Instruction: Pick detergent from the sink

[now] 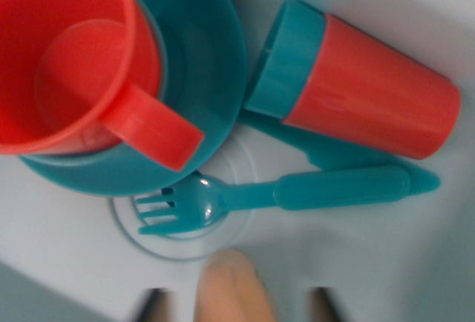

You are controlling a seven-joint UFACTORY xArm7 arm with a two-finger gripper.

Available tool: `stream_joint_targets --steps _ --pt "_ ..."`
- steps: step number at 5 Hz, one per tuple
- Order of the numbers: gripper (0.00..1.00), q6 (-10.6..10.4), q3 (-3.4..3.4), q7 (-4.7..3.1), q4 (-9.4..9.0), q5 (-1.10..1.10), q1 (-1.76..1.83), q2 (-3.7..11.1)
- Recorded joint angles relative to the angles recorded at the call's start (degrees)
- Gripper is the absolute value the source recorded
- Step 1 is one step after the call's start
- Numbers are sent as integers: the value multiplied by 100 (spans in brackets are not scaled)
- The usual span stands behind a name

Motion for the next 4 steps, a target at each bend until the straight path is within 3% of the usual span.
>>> stream_joint_targets --steps 4 --pt "100 119 2 4 74 -6 1 -45"
